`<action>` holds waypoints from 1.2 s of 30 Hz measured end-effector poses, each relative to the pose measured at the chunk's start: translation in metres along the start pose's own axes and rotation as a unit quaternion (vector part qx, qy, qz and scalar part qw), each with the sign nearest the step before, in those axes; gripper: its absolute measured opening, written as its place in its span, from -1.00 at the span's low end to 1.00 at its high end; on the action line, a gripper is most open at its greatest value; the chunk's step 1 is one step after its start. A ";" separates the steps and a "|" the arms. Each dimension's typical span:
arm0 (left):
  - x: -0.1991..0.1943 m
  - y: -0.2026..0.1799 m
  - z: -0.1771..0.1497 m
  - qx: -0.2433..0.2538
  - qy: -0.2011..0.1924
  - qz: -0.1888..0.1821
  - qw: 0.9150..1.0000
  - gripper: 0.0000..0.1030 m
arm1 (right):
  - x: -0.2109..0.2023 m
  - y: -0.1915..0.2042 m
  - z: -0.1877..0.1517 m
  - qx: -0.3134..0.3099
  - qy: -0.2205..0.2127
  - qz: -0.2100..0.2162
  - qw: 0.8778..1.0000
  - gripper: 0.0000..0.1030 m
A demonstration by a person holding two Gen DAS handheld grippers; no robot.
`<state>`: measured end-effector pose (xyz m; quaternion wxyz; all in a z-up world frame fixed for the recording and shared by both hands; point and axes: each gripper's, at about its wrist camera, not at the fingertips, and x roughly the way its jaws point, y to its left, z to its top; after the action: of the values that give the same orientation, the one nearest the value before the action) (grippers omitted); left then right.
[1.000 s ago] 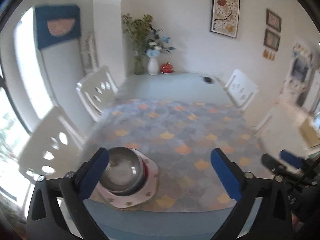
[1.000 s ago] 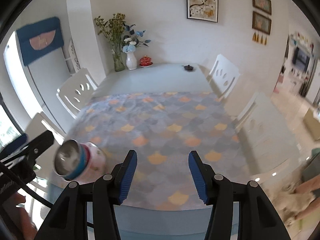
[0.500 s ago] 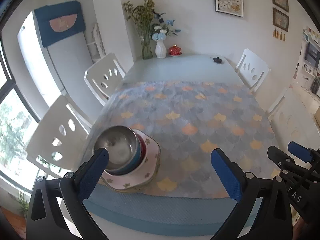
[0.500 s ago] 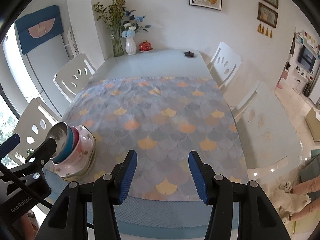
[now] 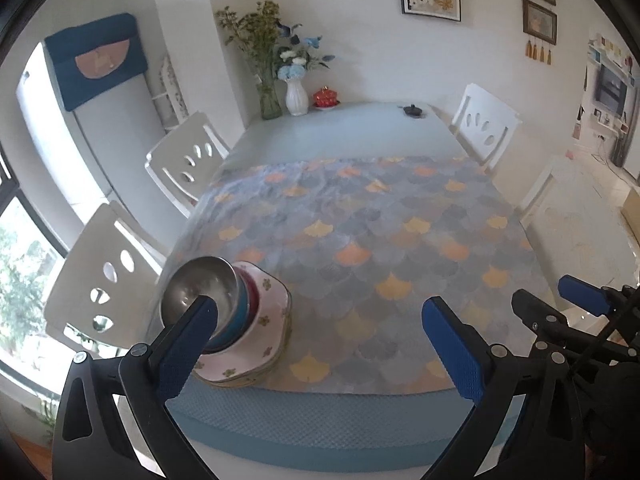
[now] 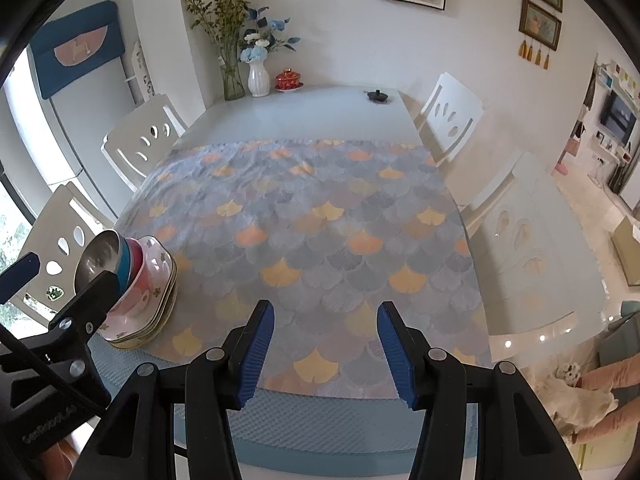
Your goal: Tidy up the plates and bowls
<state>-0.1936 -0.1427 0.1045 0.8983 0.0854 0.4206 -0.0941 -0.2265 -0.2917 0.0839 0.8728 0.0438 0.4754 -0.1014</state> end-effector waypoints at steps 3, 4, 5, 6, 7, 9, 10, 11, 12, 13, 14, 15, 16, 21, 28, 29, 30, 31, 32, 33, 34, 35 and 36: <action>0.007 -0.001 0.000 -0.003 0.024 -0.012 1.000 0.99 | 0.000 -0.004 0.001 0.003 -0.002 -0.005 1.000 0.00; 0.009 0.000 -0.002 -0.006 0.027 -0.014 1.000 0.99 | 0.000 -0.005 0.001 0.004 -0.001 -0.006 1.000 0.00; 0.011 0.000 -0.004 -0.007 0.028 -0.013 0.999 0.99 | 0.000 -0.006 0.001 0.005 0.000 -0.006 1.000 0.00; 0.012 -0.001 -0.005 -0.006 0.030 -0.013 0.999 0.99 | 0.001 -0.007 0.000 0.007 0.000 -0.006 1.000 0.00; 0.013 -0.001 -0.006 -0.003 0.031 -0.014 0.999 0.99 | 0.001 -0.007 0.000 0.008 0.001 -0.007 1.000 0.00; 0.012 -0.001 -0.007 0.000 0.028 -0.009 1.000 0.99 | 0.002 -0.006 -0.001 0.008 0.004 -0.008 1.000 0.00; 0.012 -0.001 -0.007 0.002 0.026 -0.003 1.000 0.99 | 0.002 -0.005 -0.002 0.008 0.005 -0.008 1.000 0.00; 0.012 -0.001 -0.006 0.004 0.025 0.000 1.000 0.99 | 0.002 -0.004 -0.002 0.009 0.007 -0.007 1.000 0.00; 0.012 -0.001 -0.006 0.006 0.026 0.004 1.000 0.99 | 0.003 -0.003 -0.002 0.011 0.009 -0.004 1.000 0.00; 0.013 0.000 -0.006 0.007 0.029 0.003 1.000 0.99 | 0.002 -0.003 -0.002 0.013 0.011 0.001 1.000 0.00; 0.013 0.002 -0.005 0.007 0.031 -0.001 0.999 0.99 | 0.002 -0.002 -0.002 0.017 0.011 0.007 1.000 0.00; 0.014 0.003 -0.005 0.006 0.034 -0.007 0.999 0.99 | 0.001 -0.002 -0.002 0.018 0.010 0.009 1.000 0.00; 0.013 0.005 -0.004 0.004 0.035 -0.011 0.999 0.99 | -0.001 0.000 -0.002 0.018 0.007 0.008 1.000 0.00; 0.011 0.009 -0.002 0.007 0.028 -0.005 1.000 0.99 | -0.004 0.005 0.000 0.016 0.000 0.008 1.000 0.00; 0.010 0.008 -0.001 0.013 0.033 -0.003 0.999 0.99 | -0.001 0.008 0.001 0.013 0.003 0.007 1.000 0.00; 0.010 0.008 -0.001 0.013 0.033 -0.003 0.999 0.99 | 0.000 0.008 0.001 0.014 0.004 0.007 1.000 0.00; 0.011 0.008 -0.001 0.012 0.034 -0.004 0.999 0.99 | 0.001 0.007 0.002 0.013 0.005 0.007 1.000 0.00; 0.011 0.008 -0.001 0.011 0.035 -0.004 0.999 0.99 | 0.002 0.007 0.002 0.013 0.006 0.007 1.000 0.00; 0.011 0.007 -0.001 0.012 0.034 -0.005 0.999 0.99 | 0.002 0.007 0.002 0.012 0.006 0.006 1.000 0.00; 0.011 0.007 -0.001 0.011 0.035 -0.006 0.999 0.99 | 0.003 0.007 0.003 0.012 0.008 0.006 1.000 0.00; 0.011 0.007 -0.001 0.011 0.036 -0.006 0.999 0.99 | 0.003 0.008 0.002 0.013 0.009 0.008 1.000 0.00; 0.011 0.007 -0.002 0.011 0.037 -0.006 0.999 0.99 | 0.003 0.007 0.003 0.015 0.011 0.011 1.000 0.00; 0.012 0.007 -0.002 0.012 0.037 -0.006 0.999 0.99 | 0.004 0.007 0.003 0.016 0.011 0.012 1.000 0.00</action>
<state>-0.1854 -0.1367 0.0945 0.8807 0.0969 0.4526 -0.1008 -0.2207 -0.2859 0.0824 0.8679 0.0643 0.4828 -0.0977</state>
